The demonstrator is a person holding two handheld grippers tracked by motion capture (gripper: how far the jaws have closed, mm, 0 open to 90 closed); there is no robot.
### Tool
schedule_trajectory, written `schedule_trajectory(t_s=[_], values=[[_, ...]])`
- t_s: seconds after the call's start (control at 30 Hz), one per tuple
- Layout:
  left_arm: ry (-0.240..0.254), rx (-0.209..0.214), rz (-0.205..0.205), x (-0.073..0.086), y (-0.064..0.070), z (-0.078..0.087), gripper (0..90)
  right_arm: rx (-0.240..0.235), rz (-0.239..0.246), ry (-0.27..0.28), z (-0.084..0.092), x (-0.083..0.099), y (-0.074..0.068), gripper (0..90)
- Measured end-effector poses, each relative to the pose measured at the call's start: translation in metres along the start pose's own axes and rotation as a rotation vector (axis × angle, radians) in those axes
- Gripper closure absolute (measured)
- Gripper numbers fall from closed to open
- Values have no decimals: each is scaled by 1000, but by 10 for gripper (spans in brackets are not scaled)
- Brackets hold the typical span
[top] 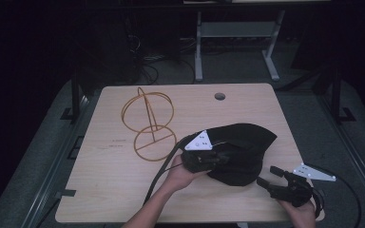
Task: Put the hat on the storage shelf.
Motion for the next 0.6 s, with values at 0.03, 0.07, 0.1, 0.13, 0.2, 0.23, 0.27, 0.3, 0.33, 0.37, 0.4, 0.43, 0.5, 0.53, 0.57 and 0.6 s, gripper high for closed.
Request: schedule_trajectory(t_s=[0.03, 0.07, 0.1, 0.13, 0.2, 0.23, 0.27, 0.3, 0.33, 0.37, 0.4, 0.43, 0.5, 0.53, 0.57, 0.6], values=[[0, 0, 0, 0, 0, 0, 856, 0, 0, 0, 0, 0, 0, 172], [2, 2, -1, 0, 0, 1, 856, -8, -29, 2, -2, -1, -2, 194], [2, 2, -1, 0, 0, 1, 856, -8, -29, 2, -2, -1, -2, 194], [-1, 0, -1, 0, 1, 1, 856, -17, -52, -3, -5, -2, -4, 198], [-1, 2, -3, 0, 2, 1, 856, -12, -57, -11, -7, -1, -5, 201], [-2, 5, -6, 0, 2, 1, 856, -10, -70, -27, -11, -1, -6, 220], [-2, 5, -6, 0, 2, 1, 856, -7, -75, -39, -13, -1, -7, 225], [-3, 6, -9, 0, 3, 1, 856, -6, -79, -48, -14, 0, -7, 240], [-4, 8, -8, 0, 3, 1, 856, -6, -94, -59, -15, 0, -7, 259], [-4, 8, -8, 0, 3, 1, 856, -10, -111, -72, -17, 1, -8, 278], [-8, 9, -8, 1, 3, 0, 856, -14, -125, -87, -18, 1, -8, 297], [-11, 9, -8, 1, 3, 0, 856, -16, -130, -94, -19, 2, -8, 310], [-11, 9, -8, 1, 3, 0, 856, -18, -144, -107, -21, 3, -8, 336], [-11, 9, -8, 1, 3, 0, 856, -23, -160, -121, -23, 4, -9, 376], [-11, 9, -8, 1, 3, 0, 857, -22, -169, -136, -25, 5, -9, 474], [-7, 11, -6, 0, 4, 0, 857, -28, -175, -140, -27, 5, -10, 536]])
Point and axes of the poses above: each handheld gripper's, and its own axes: z roughly backward along the jaws, x roughly out of its underside, y roughly to its right, the point moved 10 cm from there along -z, roughly forward along the jaws, and after that the axes turned 12 degrees about x, right-handed, at the moved point
